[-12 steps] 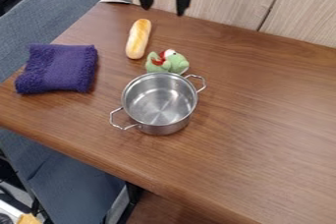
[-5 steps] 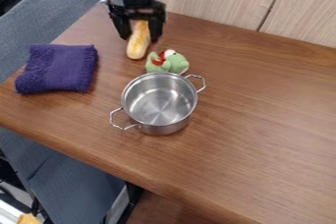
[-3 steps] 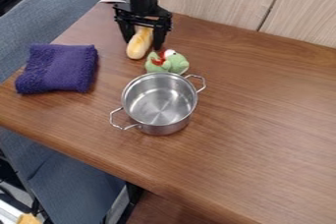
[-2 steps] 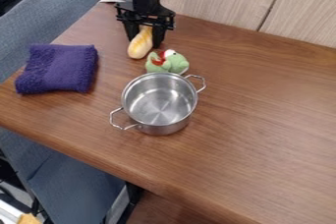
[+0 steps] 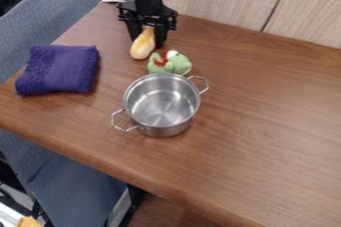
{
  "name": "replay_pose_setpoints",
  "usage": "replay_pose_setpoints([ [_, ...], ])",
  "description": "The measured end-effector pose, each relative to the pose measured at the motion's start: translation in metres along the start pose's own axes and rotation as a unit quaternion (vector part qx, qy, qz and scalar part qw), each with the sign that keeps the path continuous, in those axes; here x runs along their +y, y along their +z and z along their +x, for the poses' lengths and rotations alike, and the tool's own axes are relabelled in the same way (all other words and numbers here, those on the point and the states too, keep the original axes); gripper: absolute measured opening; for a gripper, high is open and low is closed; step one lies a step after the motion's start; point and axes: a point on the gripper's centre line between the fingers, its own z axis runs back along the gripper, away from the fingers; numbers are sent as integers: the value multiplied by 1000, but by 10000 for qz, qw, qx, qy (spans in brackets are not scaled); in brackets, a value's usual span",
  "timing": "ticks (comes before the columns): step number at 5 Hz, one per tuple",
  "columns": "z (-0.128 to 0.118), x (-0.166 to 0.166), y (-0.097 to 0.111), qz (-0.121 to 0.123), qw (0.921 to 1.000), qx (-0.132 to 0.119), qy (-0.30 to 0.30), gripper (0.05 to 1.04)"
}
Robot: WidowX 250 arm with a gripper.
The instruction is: Moved the baguette to the bottom right of the table
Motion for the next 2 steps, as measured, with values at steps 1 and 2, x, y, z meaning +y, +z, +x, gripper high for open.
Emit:
replay_pose_setpoints([
  [1, 2, 3, 3, 162, 9998, 89, -14, 657],
  [2, 6, 5, 13, 179, 9996, 221, 18, 657],
])
